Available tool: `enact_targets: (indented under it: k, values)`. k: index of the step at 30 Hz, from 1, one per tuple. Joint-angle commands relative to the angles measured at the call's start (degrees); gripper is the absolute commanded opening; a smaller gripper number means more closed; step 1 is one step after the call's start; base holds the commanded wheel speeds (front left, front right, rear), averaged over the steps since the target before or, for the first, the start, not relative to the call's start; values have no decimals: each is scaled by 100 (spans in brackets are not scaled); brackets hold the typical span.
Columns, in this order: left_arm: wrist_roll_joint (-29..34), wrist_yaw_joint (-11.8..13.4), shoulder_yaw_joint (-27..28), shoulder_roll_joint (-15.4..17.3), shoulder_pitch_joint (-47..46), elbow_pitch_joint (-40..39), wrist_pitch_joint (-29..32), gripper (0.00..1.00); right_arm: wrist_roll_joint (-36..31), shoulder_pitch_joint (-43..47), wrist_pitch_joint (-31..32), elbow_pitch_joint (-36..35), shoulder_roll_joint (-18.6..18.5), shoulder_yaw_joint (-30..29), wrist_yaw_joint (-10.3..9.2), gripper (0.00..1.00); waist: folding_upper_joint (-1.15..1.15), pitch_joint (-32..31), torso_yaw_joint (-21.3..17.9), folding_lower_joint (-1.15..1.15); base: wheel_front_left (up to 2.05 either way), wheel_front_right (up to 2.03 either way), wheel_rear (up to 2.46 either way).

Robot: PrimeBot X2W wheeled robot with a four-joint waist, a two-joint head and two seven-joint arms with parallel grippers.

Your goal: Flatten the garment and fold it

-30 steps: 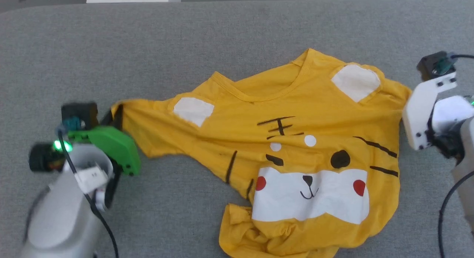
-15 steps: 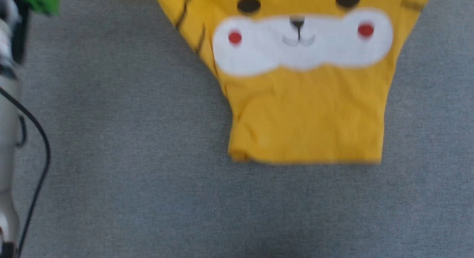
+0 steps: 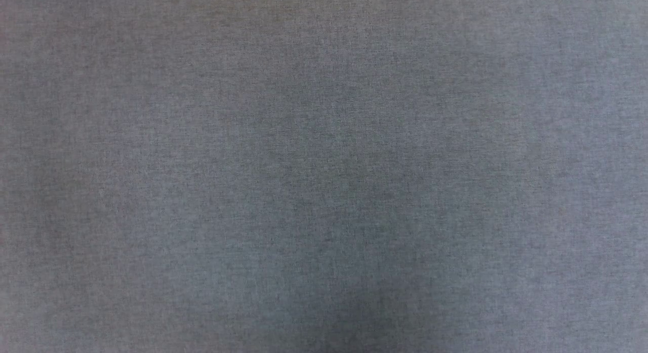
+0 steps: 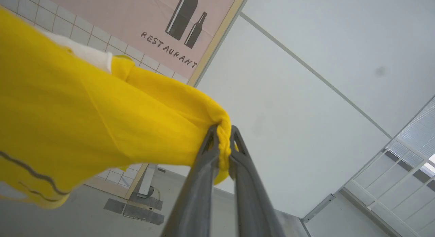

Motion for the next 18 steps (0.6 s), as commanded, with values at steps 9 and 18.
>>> enact_targets:
  k: [9,18]
  values:
    - [-444,-448,-376,-114,1950,847,531,0,943,1927,-342,796,-19,730,-12,0,0,-796,218,-1,0,0,0]
    - [-1427,-529,-452,-421,5184,92,1689,0,1995,4598,-371,464,-34,1053,-12,0,0,-1903,319,-1,0,0,0]
